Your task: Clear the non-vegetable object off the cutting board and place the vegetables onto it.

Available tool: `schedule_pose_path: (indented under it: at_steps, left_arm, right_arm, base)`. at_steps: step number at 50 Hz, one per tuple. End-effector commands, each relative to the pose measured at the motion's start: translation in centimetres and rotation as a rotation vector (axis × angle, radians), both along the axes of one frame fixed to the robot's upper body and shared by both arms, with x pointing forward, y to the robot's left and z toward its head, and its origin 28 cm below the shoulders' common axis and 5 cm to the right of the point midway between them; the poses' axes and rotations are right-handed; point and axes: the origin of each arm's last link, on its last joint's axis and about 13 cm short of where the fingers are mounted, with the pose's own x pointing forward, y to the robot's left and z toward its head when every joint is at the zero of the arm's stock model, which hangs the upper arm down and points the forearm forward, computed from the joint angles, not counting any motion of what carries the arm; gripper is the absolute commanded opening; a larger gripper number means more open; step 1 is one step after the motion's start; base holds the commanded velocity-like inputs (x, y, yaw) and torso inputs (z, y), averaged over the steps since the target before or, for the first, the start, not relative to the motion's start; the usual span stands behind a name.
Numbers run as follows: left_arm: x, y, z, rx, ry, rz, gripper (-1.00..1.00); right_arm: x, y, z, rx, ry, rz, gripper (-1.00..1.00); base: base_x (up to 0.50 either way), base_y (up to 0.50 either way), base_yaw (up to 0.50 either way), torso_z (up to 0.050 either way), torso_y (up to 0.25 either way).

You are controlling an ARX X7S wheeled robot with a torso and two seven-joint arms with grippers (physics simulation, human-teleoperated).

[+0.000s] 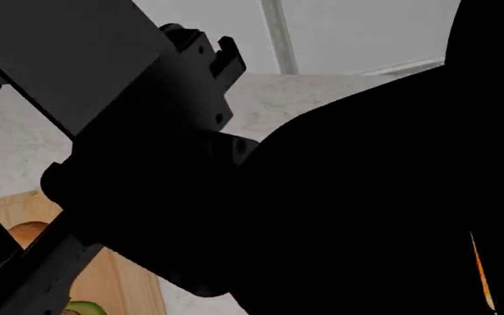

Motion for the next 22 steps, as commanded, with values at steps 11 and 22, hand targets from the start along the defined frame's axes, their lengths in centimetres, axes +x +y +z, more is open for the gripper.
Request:
schedule_pose_path:
  at_steps: [11,22]
  left_arm:
    - [-1.3,-0.2,0.3,0.016,-0.034,-0.029,1.00]
    - [-2.1,-0.5,0.7,0.022,-0.050,-0.052,1.00]
  right_arm:
    - [-7.1,-2.4,-0.6,0.105,-0.230,-0.267,1.00]
    - [-8.2,-3.8,-0.6,0.125,-0.398,-0.465,1.00]
  base:
    - [0.00,0.00,0.00,0.000,0.000]
    - [0.00,0.00,0.00,0.000,0.000]
